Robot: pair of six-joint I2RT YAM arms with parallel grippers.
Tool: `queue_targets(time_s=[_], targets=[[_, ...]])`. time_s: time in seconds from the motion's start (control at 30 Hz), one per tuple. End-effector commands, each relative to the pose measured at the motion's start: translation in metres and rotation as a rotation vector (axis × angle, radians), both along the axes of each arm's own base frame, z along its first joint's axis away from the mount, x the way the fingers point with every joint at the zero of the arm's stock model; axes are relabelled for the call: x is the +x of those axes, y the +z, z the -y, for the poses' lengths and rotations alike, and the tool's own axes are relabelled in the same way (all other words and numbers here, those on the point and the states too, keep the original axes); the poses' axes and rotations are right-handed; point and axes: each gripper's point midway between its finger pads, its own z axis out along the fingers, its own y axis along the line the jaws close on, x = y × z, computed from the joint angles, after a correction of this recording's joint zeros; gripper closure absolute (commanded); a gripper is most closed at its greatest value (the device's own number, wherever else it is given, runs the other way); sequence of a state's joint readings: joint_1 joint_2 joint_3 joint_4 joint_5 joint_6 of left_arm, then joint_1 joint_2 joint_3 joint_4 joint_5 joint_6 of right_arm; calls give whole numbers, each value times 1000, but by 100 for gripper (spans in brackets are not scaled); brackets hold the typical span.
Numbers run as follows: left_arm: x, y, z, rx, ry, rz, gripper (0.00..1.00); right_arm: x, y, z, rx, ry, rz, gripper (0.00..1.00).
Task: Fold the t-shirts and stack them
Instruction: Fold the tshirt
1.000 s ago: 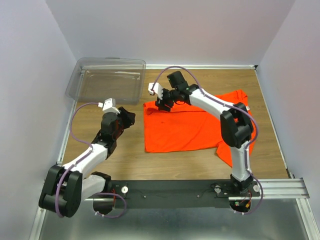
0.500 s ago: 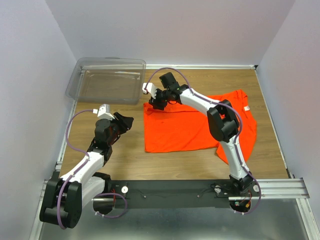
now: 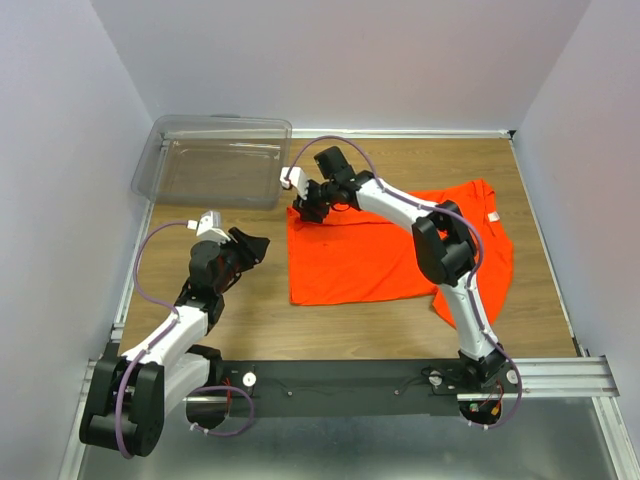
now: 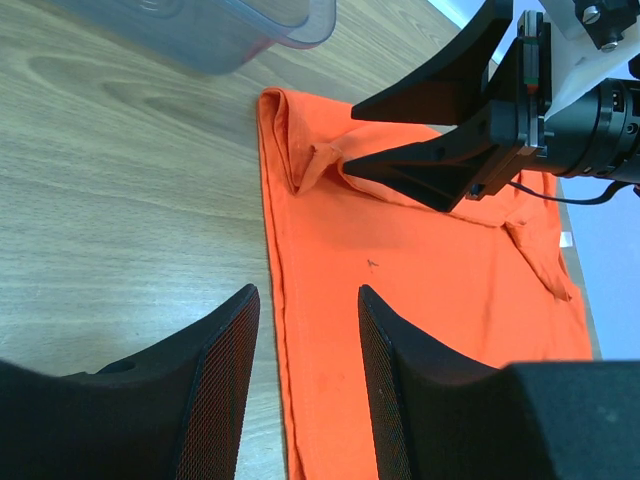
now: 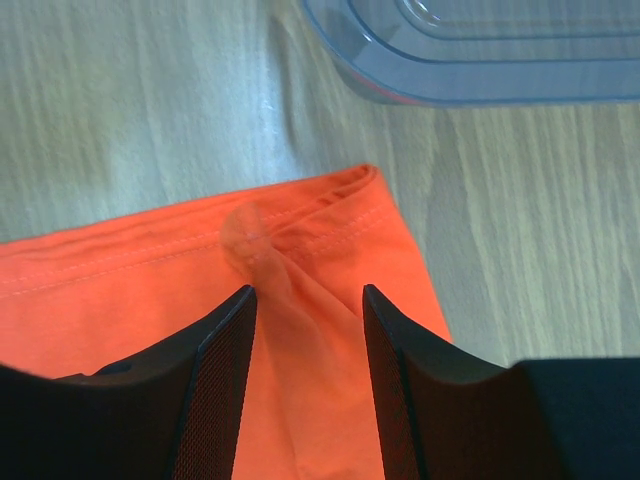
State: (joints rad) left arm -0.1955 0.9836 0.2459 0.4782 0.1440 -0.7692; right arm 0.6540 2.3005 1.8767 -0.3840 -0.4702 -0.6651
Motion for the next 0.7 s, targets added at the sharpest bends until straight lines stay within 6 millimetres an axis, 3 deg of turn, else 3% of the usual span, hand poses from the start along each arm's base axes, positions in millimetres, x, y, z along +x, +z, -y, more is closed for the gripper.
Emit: queue_targets(time_s=[0.0, 0.17, 0.23, 0.4, 0.5, 0.53, 0.67], targets=[[-2, 3, 2, -13, -20, 21, 48, -22, 24, -18, 66, 66, -21, 46], [-4, 2, 1, -15, -21, 22, 48, -29, 28, -25, 69, 84, -16, 46], [-4, 3, 2, -16, -24, 25, 48, -24, 29, -27, 67, 68, -5, 46], [-5, 6, 3, -20, -31, 32, 48, -7, 10, -25, 18, 16, 15, 47], [-7, 4, 3, -25, -35, 27, 48, -5, 1, -23, -3, 9, 20, 55], [-8, 4, 3, -29, -37, 27, 48, -4, 2, -23, -4, 8, 23, 65], [-8, 1, 6, -37, -50, 18, 48, -4, 6, -23, -3, 8, 33, 69]])
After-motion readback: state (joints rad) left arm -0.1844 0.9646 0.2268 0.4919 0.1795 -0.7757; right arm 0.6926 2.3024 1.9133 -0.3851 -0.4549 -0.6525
